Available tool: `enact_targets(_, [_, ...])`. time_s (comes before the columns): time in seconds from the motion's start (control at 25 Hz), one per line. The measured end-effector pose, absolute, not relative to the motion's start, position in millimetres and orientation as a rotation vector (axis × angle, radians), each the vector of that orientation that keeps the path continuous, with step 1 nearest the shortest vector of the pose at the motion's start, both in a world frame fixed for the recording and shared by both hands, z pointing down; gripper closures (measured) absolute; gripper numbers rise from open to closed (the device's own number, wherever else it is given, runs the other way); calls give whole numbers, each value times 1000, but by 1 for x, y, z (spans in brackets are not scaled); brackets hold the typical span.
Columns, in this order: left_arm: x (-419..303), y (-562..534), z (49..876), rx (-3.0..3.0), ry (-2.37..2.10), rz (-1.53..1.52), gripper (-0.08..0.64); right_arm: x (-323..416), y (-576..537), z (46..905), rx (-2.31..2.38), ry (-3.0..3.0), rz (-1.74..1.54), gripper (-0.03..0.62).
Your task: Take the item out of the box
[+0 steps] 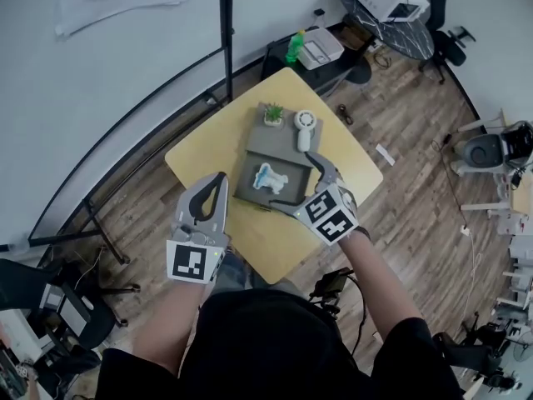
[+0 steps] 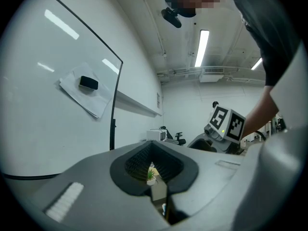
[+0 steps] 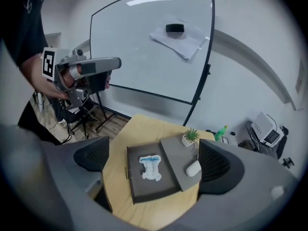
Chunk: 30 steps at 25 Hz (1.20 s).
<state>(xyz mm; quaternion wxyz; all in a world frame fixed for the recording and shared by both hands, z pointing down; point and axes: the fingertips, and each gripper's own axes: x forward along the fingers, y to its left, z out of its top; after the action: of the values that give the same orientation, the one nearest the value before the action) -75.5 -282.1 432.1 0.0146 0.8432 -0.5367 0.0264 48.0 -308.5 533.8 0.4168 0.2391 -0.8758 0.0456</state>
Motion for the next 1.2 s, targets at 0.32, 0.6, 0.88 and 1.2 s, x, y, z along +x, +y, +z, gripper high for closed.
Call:
enact_targets(0.32, [-82, -287, 443, 2584, -1690, 81, 560, 39, -319, 588, 409, -2024, 98, 5])
enact_targets(0.6, [-91, -287, 459, 2538, -1719, 99, 560, 36, -322, 640, 260, -1893, 144, 9])
enact_targets(0.88, [-96, -285, 473, 2507, -1725, 129, 560, 40, -330, 689, 208, -1785, 165, 36])
enact_targets(1.2, [-102, -284, 489, 2469, -1713, 158, 560, 41, -336, 733, 167, -1711, 208, 95])
